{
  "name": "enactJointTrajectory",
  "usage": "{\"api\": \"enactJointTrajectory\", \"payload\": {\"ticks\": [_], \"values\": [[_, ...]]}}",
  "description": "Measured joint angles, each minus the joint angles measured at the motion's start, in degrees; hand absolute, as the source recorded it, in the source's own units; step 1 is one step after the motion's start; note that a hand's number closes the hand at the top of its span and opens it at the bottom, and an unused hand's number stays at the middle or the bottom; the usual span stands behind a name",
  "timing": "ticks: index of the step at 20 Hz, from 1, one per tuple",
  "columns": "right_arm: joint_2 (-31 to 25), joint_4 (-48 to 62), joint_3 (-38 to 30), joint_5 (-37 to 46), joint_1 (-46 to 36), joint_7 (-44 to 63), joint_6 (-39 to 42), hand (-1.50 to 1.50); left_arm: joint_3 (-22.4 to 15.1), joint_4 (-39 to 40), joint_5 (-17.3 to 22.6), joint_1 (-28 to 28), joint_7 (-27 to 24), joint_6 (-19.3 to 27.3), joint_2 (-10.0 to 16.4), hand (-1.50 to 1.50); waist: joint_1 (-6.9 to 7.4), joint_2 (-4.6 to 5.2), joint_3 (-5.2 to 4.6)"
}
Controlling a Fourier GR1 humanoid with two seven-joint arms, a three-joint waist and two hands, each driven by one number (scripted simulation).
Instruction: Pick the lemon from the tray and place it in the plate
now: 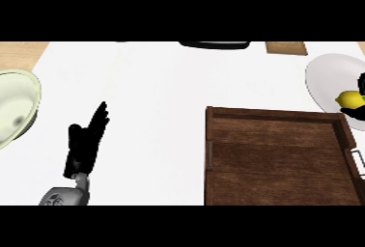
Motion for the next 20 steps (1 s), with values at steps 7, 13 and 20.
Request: {"api": "enactJointTrajectory", "payload": {"ticks": [7, 13, 20], "values": [[-2.0, 1.7, -0.8, -1.1, 0.1, -8.8, 6.6, -1.50, -0.2, -0.3, -0.2, -0.2, 0.4, 0.0, -0.2, 0.00, -0.26, -0.06, 0.10], [-3.1, 3.6, -10.4, -11.1, -1.5, -15.9, 14.6, -1.50, 0.6, 0.4, 0.1, 0.4, -0.6, 0.0, 0.0, 0.00, -1.03, -0.24, 0.18], [-6.8, 5.9, -17.5, -18.7, -0.3, -15.4, 23.3, -1.50, 0.4, -0.6, -0.1, -0.2, 0.4, 0.2, -0.2, 0.00, -1.02, -0.11, 0.21]]}}
